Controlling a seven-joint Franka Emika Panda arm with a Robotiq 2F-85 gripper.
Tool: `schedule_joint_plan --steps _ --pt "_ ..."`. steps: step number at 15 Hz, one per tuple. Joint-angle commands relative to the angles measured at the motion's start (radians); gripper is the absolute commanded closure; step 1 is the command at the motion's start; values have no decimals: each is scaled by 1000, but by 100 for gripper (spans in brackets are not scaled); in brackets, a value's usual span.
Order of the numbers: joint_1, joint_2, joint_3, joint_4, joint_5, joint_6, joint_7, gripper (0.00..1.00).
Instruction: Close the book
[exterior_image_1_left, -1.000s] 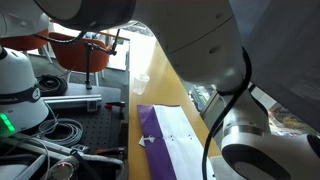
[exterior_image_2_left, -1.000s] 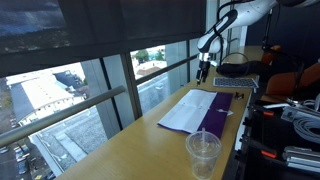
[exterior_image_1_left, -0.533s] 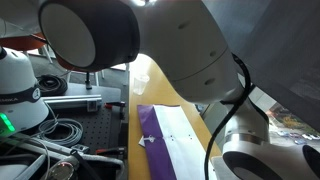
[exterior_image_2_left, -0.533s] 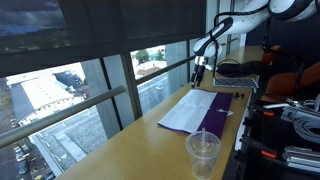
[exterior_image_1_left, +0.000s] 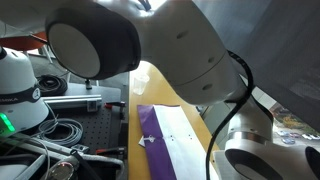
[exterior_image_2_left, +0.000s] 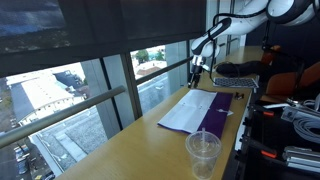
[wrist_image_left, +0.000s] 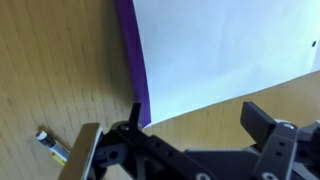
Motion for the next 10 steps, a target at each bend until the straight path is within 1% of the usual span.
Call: schedule_joint_plan --steps 1,3,7,10 --pt "-17 -16 30 -4 24 -37 -13 0" --pt "-21 -21 29 -16 17 -36 -20 0" --pt "-20 -47 2 -45 -16 -32 -34 0" --pt "-23 -61 -12 -65 -20 -32 -48 0"
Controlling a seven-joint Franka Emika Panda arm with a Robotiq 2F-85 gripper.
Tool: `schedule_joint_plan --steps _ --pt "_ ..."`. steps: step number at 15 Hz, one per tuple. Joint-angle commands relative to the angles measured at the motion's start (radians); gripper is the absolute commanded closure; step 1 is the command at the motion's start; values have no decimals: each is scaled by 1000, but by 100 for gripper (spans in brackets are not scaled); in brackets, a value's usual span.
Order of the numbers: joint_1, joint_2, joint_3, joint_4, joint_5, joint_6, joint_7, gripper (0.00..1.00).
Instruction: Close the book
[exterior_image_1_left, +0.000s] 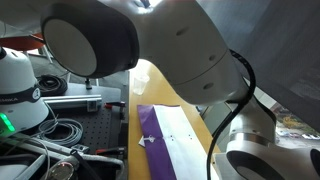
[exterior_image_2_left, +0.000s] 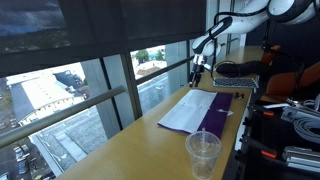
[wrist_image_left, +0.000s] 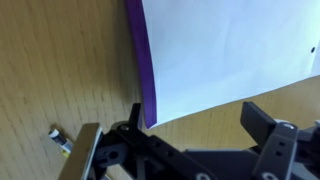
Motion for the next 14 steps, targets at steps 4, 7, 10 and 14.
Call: schedule_joint_plan --steps 4,7,10,14 --pt "-11 -63 -10 -118 -5 1 -48 0" --pt "-15 -58 -8 -137 -1 3 -64 0" --pt "-11 -51 -9 -117 -3 2 -69 1" --pt "-5 -54 -8 -119 -1 3 -64 41"
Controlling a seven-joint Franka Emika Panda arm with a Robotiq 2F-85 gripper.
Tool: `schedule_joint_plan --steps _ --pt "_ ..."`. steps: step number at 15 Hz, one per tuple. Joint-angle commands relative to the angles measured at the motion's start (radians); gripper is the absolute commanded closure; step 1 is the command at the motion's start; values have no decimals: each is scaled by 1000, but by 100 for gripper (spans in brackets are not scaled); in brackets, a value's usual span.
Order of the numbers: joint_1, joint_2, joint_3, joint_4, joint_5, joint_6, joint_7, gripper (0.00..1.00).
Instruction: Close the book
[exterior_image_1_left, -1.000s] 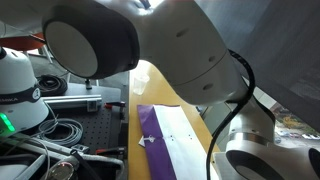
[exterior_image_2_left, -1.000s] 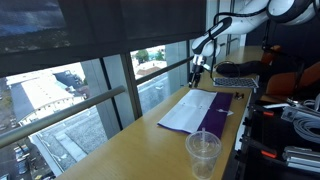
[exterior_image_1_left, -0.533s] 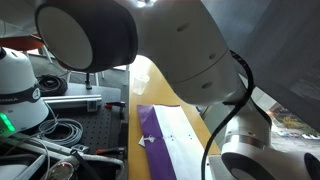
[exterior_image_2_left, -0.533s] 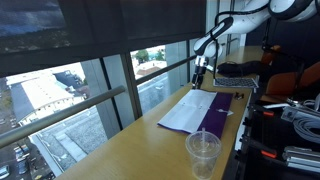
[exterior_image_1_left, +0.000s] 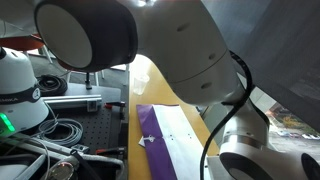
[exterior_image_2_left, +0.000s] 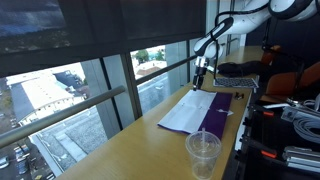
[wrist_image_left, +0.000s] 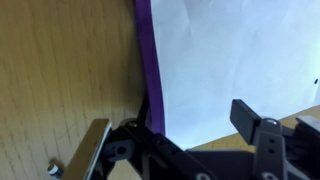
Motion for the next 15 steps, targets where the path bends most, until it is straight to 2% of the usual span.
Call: schedule_joint_plan --steps 1,7,8,15 --pt "2 -23 4 -30 -1 -2 -7 48" --pt "7 -30 5 -31 -2 -5 -4 94" --pt "11 -33 5 -33 -3 -9 0 99" --pt "69 -126 -25 -51 -22 -50 20 100"
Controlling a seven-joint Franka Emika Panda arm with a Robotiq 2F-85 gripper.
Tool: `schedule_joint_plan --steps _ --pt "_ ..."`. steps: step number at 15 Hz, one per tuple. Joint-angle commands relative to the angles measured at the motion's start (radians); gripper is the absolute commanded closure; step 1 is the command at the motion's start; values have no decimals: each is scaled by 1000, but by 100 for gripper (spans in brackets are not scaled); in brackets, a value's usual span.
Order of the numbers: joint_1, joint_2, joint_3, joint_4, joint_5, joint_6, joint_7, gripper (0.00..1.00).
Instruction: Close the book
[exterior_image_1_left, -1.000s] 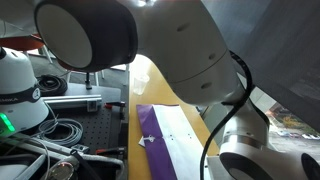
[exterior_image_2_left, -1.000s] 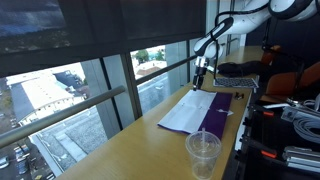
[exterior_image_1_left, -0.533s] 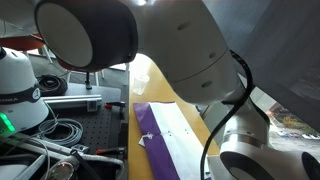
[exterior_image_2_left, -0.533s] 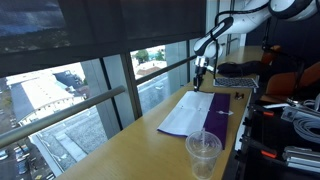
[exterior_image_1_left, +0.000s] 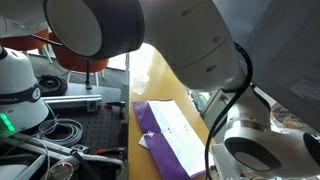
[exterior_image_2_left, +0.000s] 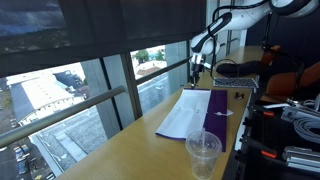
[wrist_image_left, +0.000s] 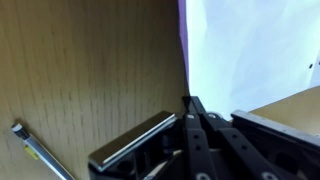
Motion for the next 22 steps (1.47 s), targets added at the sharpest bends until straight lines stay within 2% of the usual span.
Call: schedule_joint_plan --steps 1,9,12,16,22 --pt "41 -111 -38 -56 -35 -45 26 100" --pt "141 -428 -158 -275 -269 -72 28 100" --pt "157 -493 -193 -292 -367 -58 11 100" --pt "175 -571 -198 -370 -428 29 5 100" --pt "248 -628 -163 -538 -414 227 70 100"
